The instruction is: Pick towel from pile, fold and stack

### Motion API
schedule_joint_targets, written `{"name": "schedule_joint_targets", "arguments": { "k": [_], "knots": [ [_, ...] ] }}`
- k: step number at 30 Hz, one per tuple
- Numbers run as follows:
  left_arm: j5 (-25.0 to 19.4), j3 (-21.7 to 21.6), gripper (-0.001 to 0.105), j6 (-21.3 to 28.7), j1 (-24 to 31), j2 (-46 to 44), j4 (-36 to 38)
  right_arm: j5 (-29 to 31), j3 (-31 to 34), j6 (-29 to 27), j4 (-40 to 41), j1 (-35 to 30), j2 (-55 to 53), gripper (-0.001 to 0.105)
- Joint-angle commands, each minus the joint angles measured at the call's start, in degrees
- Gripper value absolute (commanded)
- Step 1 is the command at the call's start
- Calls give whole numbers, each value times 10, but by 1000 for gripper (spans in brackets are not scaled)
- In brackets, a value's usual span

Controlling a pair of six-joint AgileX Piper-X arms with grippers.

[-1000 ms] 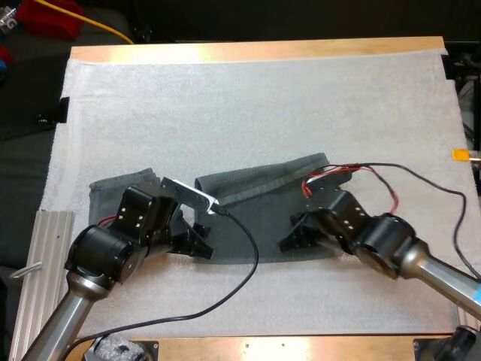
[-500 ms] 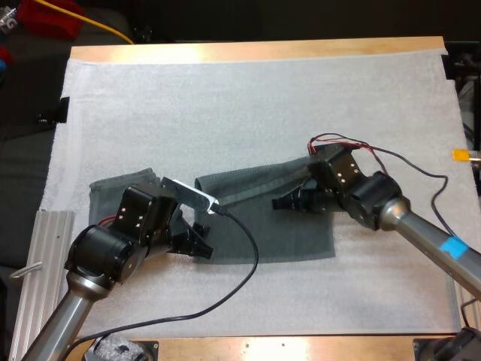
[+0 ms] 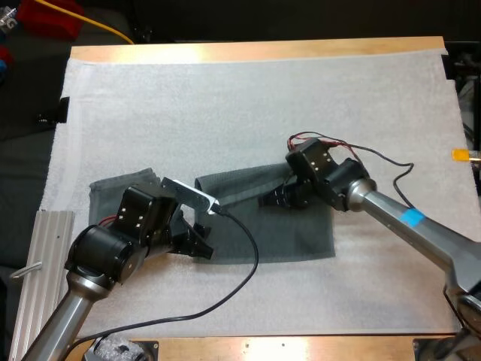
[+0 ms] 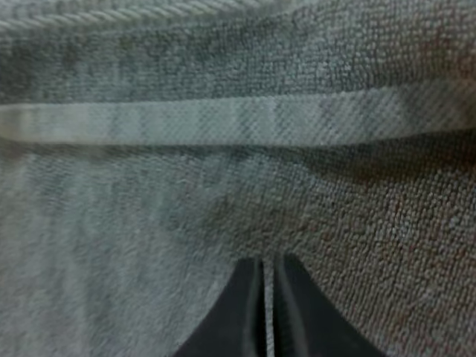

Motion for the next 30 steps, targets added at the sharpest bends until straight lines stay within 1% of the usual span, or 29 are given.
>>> {"name": "schedule_joint_targets", "arguments": {
  "k": [1,12,20,30],
  "knots": [
    [1,-3,54,4,-2,-1,-3,-5,-7,-7,1,-2,5,1],
    [1,-3,54,4,-2,-1,-1,-4,-45,-7,1,-2,74,1],
    [1,-3,54,4,-2,-1,0,2,-47,-6,-4,-2,96,1],
    [1,-3,54,4,-2,-1,3,31,-49,-2,-30,-3,99,1]
  ]
}}
